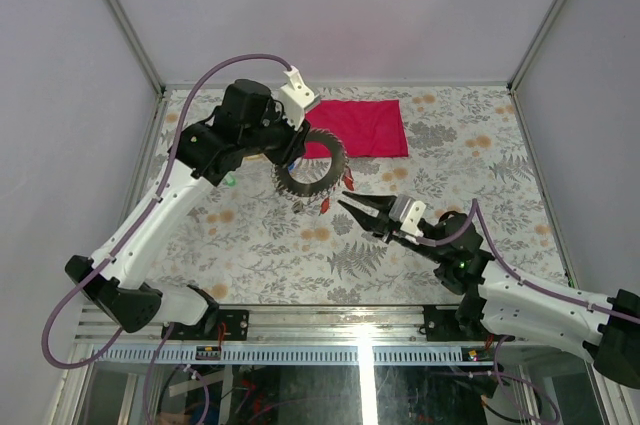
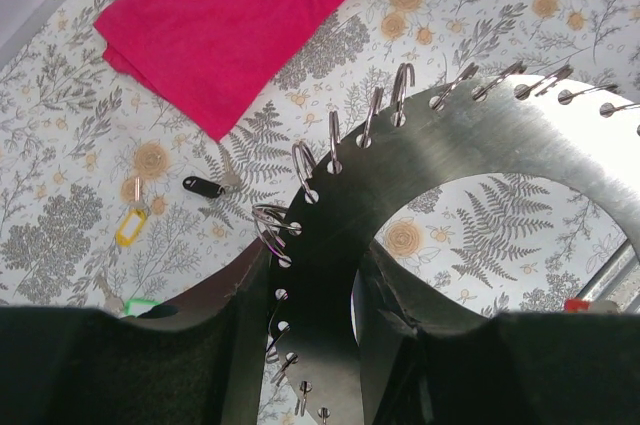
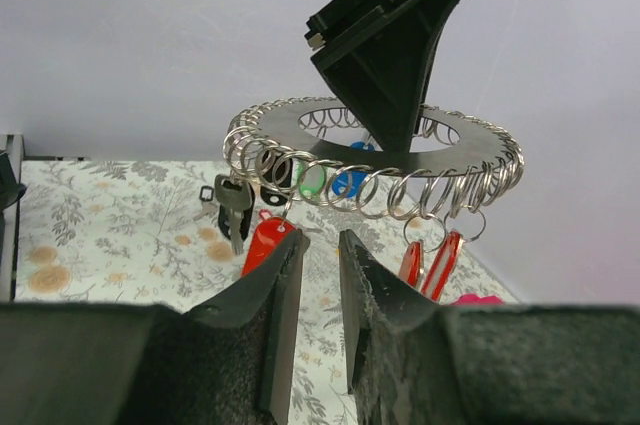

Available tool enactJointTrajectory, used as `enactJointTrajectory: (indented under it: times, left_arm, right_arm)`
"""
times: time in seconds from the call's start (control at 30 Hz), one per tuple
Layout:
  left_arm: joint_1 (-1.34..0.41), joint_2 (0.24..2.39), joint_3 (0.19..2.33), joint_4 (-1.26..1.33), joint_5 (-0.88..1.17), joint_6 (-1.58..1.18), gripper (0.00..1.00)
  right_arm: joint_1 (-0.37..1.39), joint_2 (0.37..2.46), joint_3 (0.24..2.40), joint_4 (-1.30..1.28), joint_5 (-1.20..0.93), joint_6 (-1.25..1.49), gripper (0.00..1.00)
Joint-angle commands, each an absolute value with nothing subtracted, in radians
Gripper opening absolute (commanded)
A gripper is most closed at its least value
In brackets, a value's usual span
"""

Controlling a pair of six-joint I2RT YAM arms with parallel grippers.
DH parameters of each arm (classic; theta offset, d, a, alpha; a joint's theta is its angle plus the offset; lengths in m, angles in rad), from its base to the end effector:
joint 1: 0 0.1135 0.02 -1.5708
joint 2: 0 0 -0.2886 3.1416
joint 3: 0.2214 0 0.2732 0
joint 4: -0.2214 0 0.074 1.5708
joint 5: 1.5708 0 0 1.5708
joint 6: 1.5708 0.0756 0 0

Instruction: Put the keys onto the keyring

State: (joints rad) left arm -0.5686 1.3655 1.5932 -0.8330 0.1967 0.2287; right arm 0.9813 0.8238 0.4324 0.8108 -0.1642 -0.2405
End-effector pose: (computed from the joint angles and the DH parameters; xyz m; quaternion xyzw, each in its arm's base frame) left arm 0.2694 -0.1897 0.4304 0.3842 0.7946 -0.1639 0.4406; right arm 0.1170 0.1971 0.3395 -0.3676 0.4050 0.3442 0.7631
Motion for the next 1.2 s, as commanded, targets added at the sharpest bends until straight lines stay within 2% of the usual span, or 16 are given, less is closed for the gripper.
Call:
enactJointTrajectory:
  times: [0.0,0.27,0.5,1.17]
  left_arm:
    - [-0.563,1.337,1.647,-0.813,0.243,0.212,0.00]
    - [-0.564,1.333,1.645,-0.813,0.253,0.209,0.00]
    - [-0.564,1.328,1.637,-0.811,0.260,0.206,0.00]
    - [-0.565,1.337,1.634,-0.812,0.279,0.203,0.00]
  right_arm:
    - [0.989,0.843,0.448,0.935,-0.122,-0.259,0.26]
    - [0.991,0.878,0.465,0.970,-0.113,-0.248,0.24]
    - [0.990,0.880,0.468,0.987,-0.084,-0.250,0.27]
    - [0.991,0.884,0.492,1.010,-0.072,-0.243,0.30]
